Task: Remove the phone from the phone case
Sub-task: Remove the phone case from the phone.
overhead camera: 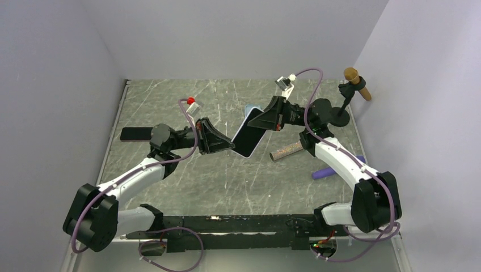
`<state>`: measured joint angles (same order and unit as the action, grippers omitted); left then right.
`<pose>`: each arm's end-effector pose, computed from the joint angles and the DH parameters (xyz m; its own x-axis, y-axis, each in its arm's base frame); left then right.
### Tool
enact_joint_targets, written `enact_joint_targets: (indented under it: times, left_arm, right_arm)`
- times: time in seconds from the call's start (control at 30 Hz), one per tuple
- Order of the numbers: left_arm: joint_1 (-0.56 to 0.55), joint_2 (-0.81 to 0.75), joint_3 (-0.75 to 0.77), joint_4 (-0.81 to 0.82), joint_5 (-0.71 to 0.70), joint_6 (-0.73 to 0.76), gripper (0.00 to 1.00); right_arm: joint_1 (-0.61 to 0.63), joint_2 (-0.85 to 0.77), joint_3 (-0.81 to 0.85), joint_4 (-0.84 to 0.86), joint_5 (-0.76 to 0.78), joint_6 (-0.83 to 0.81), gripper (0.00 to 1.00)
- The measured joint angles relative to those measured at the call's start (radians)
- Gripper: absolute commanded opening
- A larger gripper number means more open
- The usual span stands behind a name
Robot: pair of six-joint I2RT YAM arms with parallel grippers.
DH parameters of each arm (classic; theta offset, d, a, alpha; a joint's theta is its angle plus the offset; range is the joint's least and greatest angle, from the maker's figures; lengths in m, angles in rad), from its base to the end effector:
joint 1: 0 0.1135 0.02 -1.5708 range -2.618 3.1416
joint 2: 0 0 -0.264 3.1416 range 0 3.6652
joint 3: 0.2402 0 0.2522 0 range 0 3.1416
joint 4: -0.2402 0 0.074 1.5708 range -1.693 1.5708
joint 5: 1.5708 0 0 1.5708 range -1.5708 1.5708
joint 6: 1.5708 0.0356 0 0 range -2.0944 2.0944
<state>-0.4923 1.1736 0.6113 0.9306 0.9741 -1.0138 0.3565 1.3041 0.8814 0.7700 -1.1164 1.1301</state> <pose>0.2018 -0.1417 0.3110 -0.6350 -0.2007 -0.7460 0.7692 -0.0755 -0.6345 0.2538 0.1286 0.3529 -0.7186 0.1560 -0.6777 -0.6916 -0.0578 0.7200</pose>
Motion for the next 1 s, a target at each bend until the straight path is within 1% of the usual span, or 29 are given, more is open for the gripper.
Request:
enact_joint_targets:
  times: [0.1, 0.3, 0.37, 0.5, 0.63, 0.77, 0.93, 1.0]
  left_arm:
    - [0.005, 0.026, 0.000, 0.099, 0.050, -0.053, 0.00]
    - [0.012, 0.088, 0.019, 0.288, 0.111, -0.154, 0.00]
    - [0.013, 0.112, 0.041, 0.336, 0.136, -0.179, 0.00]
    - [0.019, 0.150, 0.079, 0.381, 0.188, -0.196, 0.00]
    - [0.030, 0.206, 0.137, 0.427, 0.266, -0.227, 0.00]
    - [0.058, 0.263, 0.179, 0.493, 0.324, -0.291, 0.00]
    - [0.079, 0.270, 0.180, 0.512, 0.344, -0.284, 0.00]
    - [0.083, 0.267, 0.180, 0.505, 0.345, -0.255, 0.00]
  right_arm:
    - [0.004, 0.053, 0.001, 0.161, -0.039, 0.128, 0.00]
    - [0.007, 0.234, 0.058, 0.600, -0.100, 0.492, 0.00]
    - [0.007, 0.280, 0.090, 0.685, -0.112, 0.591, 0.00]
    - [0.014, 0.337, 0.143, 0.747, -0.129, 0.706, 0.00]
    - [0.023, 0.369, 0.184, 0.752, -0.136, 0.751, 0.00]
    - [0.024, 0.397, 0.209, 0.751, -0.136, 0.758, 0.00]
    - [0.037, 0.432, 0.247, 0.750, -0.134, 0.758, 0.00]
    - [0.042, 0.439, 0.273, 0.750, -0.143, 0.756, 0.00]
